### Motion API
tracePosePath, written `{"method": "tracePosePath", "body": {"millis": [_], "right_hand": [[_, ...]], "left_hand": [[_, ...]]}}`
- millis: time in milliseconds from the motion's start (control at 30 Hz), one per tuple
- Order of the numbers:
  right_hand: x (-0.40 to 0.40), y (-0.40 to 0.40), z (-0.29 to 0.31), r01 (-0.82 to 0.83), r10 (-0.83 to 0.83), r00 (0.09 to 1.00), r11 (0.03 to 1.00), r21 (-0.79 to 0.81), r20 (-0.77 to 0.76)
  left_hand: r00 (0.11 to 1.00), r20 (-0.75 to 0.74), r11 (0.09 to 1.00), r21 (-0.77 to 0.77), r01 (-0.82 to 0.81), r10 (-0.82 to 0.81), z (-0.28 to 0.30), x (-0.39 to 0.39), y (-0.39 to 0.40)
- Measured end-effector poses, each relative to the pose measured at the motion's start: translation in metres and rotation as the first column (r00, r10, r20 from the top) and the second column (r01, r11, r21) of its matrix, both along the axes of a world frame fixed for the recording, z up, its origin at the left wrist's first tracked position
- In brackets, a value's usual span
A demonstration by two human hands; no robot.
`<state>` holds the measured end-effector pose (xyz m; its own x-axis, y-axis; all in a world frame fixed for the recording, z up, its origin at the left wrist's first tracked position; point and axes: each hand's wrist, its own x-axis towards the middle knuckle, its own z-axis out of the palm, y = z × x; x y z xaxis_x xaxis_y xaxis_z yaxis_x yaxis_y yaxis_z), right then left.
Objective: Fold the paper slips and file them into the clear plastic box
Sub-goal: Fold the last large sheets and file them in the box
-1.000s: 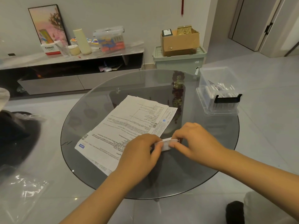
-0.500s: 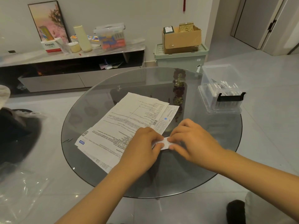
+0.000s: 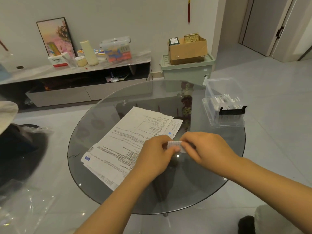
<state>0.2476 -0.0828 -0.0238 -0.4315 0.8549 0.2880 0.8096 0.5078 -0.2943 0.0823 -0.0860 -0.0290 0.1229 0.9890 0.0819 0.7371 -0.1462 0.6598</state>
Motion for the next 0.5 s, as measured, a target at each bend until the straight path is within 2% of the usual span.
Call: {"method": "tracePosePath", "body": {"millis": [100, 267, 400, 500], "right_hand": [[0.014, 0.006, 0.015, 0.015, -0.022, 0.998, 0.993, -0.117, -0.052], [0.031, 0.02, 0.031, 0.086, -0.109, 0.987, 0.979, -0.186, -0.116], [0.045, 0.031, 0.046, 0.12, -0.161, 0.965, 0.973, -0.199, -0.208], [0.056, 0.037, 0.054, 0.145, -0.206, 0.937, 0.964, -0.223, -0.283]], "left_hand": [[0.992, 0.126, 0.998, -0.056, 0.014, -0.007, 0.013, 0.01, 0.005], [0.967, 0.253, 0.989, -0.14, 0.053, -0.016, 0.03, 0.025, 0.019], [0.92, 0.391, 0.993, -0.093, 0.076, -0.033, 0.044, 0.035, 0.032], [0.905, 0.42, 0.993, -0.058, 0.099, -0.065, 0.056, 0.044, 0.046]]}}
